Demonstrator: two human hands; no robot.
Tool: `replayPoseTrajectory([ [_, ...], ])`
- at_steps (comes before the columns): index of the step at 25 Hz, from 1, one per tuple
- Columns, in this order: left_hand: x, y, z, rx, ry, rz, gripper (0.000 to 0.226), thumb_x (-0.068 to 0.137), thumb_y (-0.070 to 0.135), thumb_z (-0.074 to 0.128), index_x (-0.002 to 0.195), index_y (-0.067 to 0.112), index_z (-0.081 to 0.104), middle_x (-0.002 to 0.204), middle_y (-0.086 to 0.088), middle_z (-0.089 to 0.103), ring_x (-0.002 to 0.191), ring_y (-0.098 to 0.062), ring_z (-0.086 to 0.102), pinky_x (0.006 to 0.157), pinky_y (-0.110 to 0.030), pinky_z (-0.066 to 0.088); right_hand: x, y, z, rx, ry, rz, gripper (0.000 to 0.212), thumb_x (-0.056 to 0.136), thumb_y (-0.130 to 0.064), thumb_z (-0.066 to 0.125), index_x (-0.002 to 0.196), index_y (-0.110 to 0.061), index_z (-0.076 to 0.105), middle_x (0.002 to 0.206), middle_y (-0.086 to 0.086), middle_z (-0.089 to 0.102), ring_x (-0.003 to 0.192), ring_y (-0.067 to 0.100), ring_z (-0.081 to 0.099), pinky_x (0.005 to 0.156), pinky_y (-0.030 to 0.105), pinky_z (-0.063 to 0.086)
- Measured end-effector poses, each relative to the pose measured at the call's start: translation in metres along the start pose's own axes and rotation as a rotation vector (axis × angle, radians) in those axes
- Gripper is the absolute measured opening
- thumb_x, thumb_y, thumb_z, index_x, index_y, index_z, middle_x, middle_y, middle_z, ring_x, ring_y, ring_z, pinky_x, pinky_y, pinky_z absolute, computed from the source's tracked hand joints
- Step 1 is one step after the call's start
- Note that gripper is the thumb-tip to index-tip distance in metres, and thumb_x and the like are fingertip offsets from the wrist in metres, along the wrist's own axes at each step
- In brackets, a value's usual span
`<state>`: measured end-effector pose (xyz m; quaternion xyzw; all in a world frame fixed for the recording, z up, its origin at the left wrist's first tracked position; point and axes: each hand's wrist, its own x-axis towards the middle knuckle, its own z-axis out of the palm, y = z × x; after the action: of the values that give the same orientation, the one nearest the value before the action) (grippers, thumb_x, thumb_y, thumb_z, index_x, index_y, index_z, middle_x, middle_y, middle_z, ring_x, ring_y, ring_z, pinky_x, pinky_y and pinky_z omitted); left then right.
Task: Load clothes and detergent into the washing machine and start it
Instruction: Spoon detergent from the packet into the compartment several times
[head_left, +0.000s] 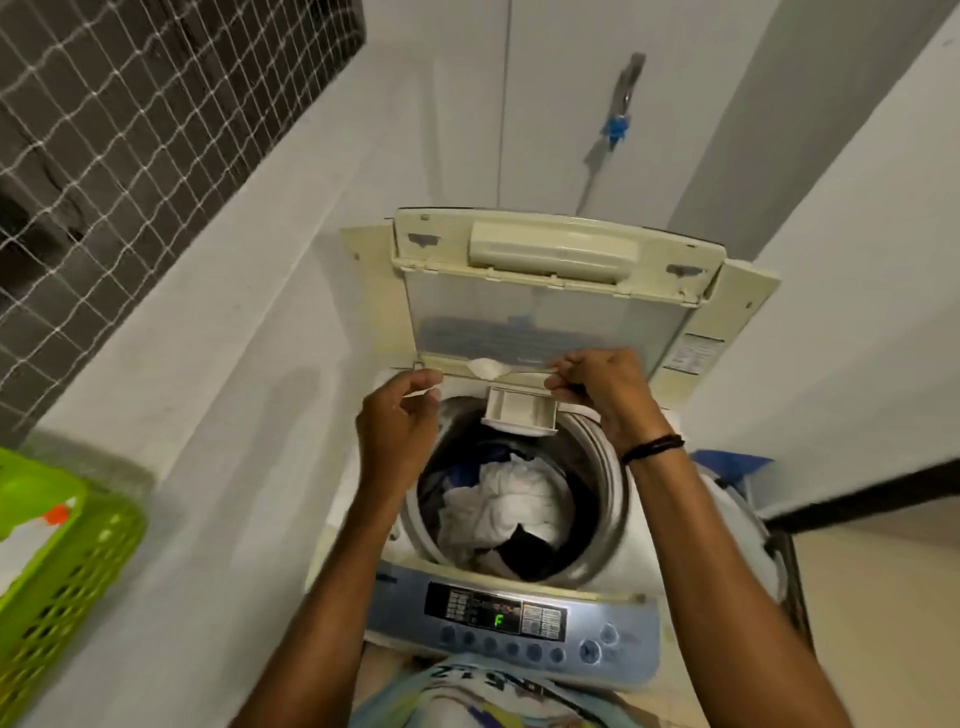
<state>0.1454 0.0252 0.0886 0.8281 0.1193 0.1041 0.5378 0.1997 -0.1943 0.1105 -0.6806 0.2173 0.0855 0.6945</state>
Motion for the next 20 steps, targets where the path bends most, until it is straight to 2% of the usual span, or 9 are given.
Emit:
replayPoseTrajectory([
  [2, 0.006, -0.022, 0.038, -0.091, -0.026, -0.11, 0.019, 0.087, 0.007, 0.065, 0.096, 0.02, 0.074, 0.094, 0.007, 0.074, 0.084, -0.002, 0.069, 0.081, -0.023, 0.055, 0.023, 0.021, -0.015, 0.046, 0.063, 0.047, 0.018, 0.085, 0.014, 0.048, 0.09, 0.014, 0.065, 0.072, 0.015, 0.066, 0.058, 0.018, 0.063, 0.051, 0.022, 0.055],
  [4, 0.011, -0.04, 0.07, -0.245, -0.048, -0.322, 0.021, 0.087, 0.004, 0.064, 0.102, 0.015, 0.073, 0.098, -0.001, 0.075, 0.083, -0.003, 0.069, 0.083, -0.029, 0.055, 0.045, 0.044, -0.023, 0.001, 0.097, 0.061, 0.017, 0.084, 0.014, 0.051, 0.079, 0.006, 0.066, 0.066, 0.009, 0.068, 0.061, 0.02, 0.063, 0.056, 0.027, 0.057],
  [7, 0.023, -0.062, 0.106, -0.589, -0.149, -0.735, 0.039, 0.097, -0.001, 0.051, 0.135, 0.0, 0.053, 0.129, -0.013, 0.06, 0.118, -0.027, 0.061, 0.103, -0.036, 0.047, 0.071, 0.082, -0.027, -0.118, 0.202, 0.085, 0.019, 0.083, -0.001, 0.062, 0.067, -0.007, 0.071, 0.054, -0.002, 0.07, 0.061, 0.016, 0.069, 0.062, 0.027, 0.057],
  [8, 0.025, -0.068, 0.114, -0.679, -0.179, -0.827, 0.042, 0.1, 0.001, 0.045, 0.142, -0.001, 0.043, 0.139, -0.016, 0.053, 0.129, -0.031, 0.053, 0.11, -0.037, 0.042, 0.075, 0.092, -0.026, -0.189, 0.254, 0.067, 0.019, 0.081, -0.01, 0.065, 0.065, -0.01, 0.073, 0.058, -0.002, 0.072, 0.063, 0.015, 0.07, 0.066, 0.028, 0.057],
  [10, 0.03, -0.08, 0.127, -0.809, -0.187, -0.963, 0.045, 0.104, 0.01, 0.039, 0.148, 0.002, 0.034, 0.148, -0.019, 0.044, 0.137, -0.034, 0.044, 0.115, -0.04, 0.036, 0.083, 0.114, -0.023, -0.355, 0.299, 0.052, 0.016, 0.08, -0.021, 0.068, 0.071, -0.014, 0.078, 0.071, 0.001, 0.076, 0.075, 0.017, 0.071, 0.077, 0.029, 0.056],
  [12, 0.036, -0.089, 0.137, -0.873, -0.16, -1.052, 0.048, 0.105, 0.018, 0.039, 0.15, 0.004, 0.032, 0.15, -0.022, 0.04, 0.138, -0.035, 0.042, 0.113, -0.04, 0.037, 0.084, 0.132, -0.016, -0.436, 0.28, -0.012, 0.012, 0.08, -0.013, 0.067, 0.081, -0.013, 0.079, 0.08, 0.004, 0.075, 0.08, 0.015, 0.066, 0.077, 0.024, 0.049],
  [14, 0.039, -0.094, 0.145, -0.91, -0.138, -1.1, 0.053, 0.104, 0.027, 0.04, 0.149, 0.001, 0.031, 0.153, -0.023, 0.036, 0.14, -0.036, 0.039, 0.115, -0.041, 0.035, 0.078, 0.148, -0.008, -0.56, 0.246, -0.15, 0.018, 0.079, -0.002, 0.062, 0.082, -0.014, 0.076, 0.082, 0.007, 0.072, 0.08, 0.018, 0.063, 0.073, 0.025, 0.045],
  [17, 0.039, -0.096, 0.151, -0.964, -0.136, -1.127, 0.06, 0.104, 0.035, 0.041, 0.149, -0.002, 0.029, 0.154, -0.023, 0.033, 0.141, -0.035, 0.037, 0.117, -0.042, 0.031, 0.071, 0.168, -0.002, -0.68, 0.186, -0.279, 0.03, 0.081, 0.009, 0.06, 0.104, -0.002, 0.074, 0.106, 0.014, 0.073, 0.097, 0.028, 0.067, 0.086, 0.024, 0.045],
  [20, 0.038, -0.096, 0.154, -0.988, -0.125, -1.134, 0.06, 0.103, 0.037, 0.042, 0.146, -0.004, 0.034, 0.15, -0.024, 0.039, 0.137, -0.036, 0.042, 0.116, -0.042, 0.034, 0.069, 0.178, -0.003, -0.708, 0.206, -0.38, 0.04, 0.075, 0.014, 0.064, 0.113, 0.002, 0.07, 0.11, 0.019, 0.071, 0.102, 0.035, 0.066, 0.092, 0.036, 0.051],
])
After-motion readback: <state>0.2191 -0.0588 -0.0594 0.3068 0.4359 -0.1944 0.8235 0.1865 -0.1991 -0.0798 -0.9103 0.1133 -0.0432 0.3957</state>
